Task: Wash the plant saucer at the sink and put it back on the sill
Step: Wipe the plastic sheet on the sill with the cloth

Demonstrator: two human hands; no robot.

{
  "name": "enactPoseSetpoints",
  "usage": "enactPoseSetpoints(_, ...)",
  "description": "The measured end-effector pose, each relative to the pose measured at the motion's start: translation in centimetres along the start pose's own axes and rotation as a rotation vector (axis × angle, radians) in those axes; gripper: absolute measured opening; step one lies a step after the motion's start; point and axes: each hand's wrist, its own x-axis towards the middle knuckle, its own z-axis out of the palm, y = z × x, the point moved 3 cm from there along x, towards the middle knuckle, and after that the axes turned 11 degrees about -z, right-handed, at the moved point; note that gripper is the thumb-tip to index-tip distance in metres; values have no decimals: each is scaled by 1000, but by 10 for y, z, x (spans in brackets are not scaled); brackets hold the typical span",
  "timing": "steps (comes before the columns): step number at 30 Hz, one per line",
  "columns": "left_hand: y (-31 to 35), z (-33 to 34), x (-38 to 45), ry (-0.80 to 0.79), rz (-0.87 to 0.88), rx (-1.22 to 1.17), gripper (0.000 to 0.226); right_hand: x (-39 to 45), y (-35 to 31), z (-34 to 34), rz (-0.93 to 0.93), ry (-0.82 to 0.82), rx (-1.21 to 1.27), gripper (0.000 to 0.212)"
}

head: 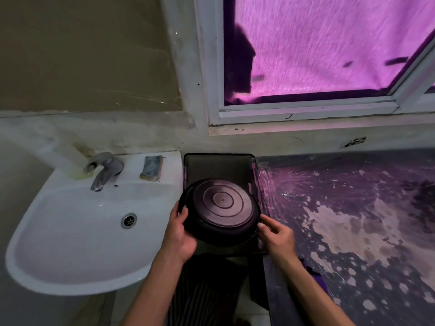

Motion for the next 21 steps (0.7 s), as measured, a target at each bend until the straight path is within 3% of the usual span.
enactPoseSetpoints(4, 1, -8, 31, 131, 21, 213, 43, 17, 3, 6, -21, 49, -188, 33)
enactPoseSetpoints(8, 4, -20, 40, 436, 60, 820, 44, 31, 9, 10, 19, 28, -316, 32)
enactPoseSetpoints(11, 10, -19, 43, 547, 121, 1144, 42, 38, 14, 16, 46, -12, -406, 34)
enactPoseSetpoints(17, -1, -10, 51, 554, 202, 1408, 50, 45, 27, 23, 11, -238, -593, 46)
enactPoseSetpoints(21, -18, -9, 47, 560, 144, 1407, 59, 42, 30, 11, 61, -327, -499, 50)
